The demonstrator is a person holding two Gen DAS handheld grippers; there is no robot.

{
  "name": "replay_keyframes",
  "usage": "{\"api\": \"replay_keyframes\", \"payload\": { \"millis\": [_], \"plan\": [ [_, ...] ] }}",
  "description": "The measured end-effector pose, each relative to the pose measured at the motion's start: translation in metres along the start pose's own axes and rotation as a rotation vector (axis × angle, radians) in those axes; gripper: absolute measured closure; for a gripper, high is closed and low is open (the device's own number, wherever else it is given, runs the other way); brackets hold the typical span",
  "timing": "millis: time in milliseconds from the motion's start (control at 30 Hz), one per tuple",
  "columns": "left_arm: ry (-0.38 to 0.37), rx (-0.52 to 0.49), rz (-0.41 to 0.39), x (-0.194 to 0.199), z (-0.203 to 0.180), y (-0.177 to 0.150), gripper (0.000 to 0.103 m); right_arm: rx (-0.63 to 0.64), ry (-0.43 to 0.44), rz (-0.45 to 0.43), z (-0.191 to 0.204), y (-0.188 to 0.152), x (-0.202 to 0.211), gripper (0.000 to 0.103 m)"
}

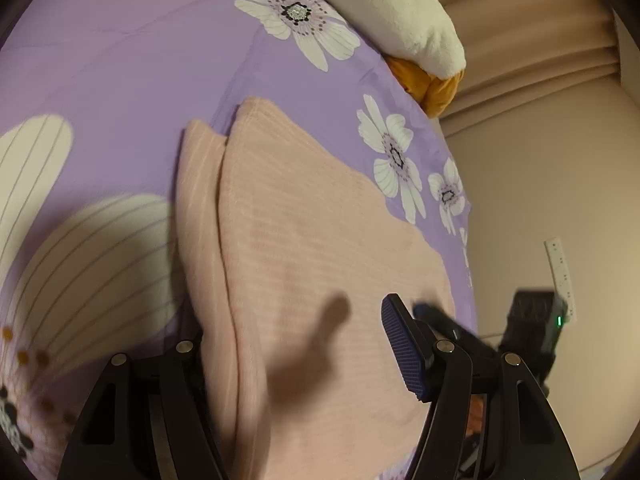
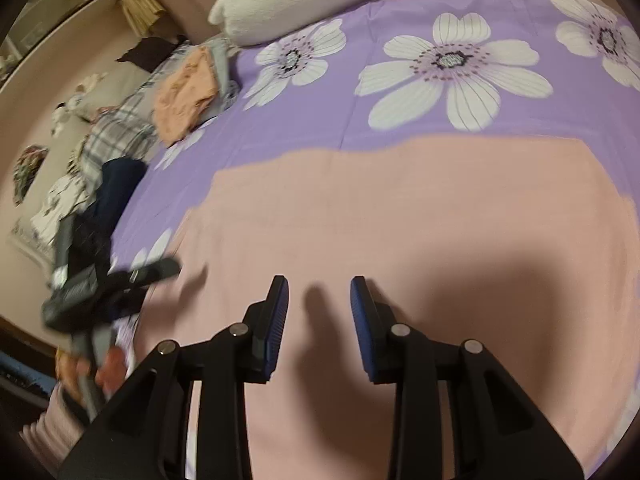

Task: Fold small clothes

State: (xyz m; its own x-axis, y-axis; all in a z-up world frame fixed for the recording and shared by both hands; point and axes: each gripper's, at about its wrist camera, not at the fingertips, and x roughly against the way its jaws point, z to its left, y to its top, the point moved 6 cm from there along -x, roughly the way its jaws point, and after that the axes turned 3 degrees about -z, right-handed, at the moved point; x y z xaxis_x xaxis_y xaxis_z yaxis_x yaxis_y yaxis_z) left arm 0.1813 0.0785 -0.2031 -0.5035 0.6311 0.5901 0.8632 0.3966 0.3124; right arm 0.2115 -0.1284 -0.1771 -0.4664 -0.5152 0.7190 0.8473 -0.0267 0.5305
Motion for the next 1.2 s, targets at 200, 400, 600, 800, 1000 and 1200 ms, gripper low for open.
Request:
{"api": "replay_keyframes", "payload": {
  "millis": [200, 400, 600, 800, 1000, 1200],
  "plan": [
    [0.108, -0.02, 0.014, -0.003, 0.011, 0.003, 0.077, -0.004, -0.114, 0.029, -0.007, 0.033, -0.044, 0.09],
    [0.137, -0.038, 0.015, -0.003, 0.012, 0.002, 0.079, 0.009, -0.131, 0.058, -0.011, 0.031, -0.039, 0.097],
    [0.126, -0.016, 0.023, -0.002, 0.015, 0.004, 0.079, 0.093, -0.078, 0.089, 0.009, -0.009, -0.01, 0.093],
    [0.153, -0.018, 0.021, -0.003, 0.011, 0.003, 0.079, 0.113, -0.077, 0.1, 0.018, -0.038, 0.013, 0.093],
    [0.169, -0.024, 0.021, -0.004, 0.011, 0.004, 0.079, 0.178, -0.038, 0.145, 0.042, -0.087, 0.04, 0.091],
    [0.222, -0.055, 0.015, -0.001, 0.001, 0.004, 0.086, 0.165, -0.019, 0.155, 0.038, -0.11, 0.037, 0.091]
  ]
}}
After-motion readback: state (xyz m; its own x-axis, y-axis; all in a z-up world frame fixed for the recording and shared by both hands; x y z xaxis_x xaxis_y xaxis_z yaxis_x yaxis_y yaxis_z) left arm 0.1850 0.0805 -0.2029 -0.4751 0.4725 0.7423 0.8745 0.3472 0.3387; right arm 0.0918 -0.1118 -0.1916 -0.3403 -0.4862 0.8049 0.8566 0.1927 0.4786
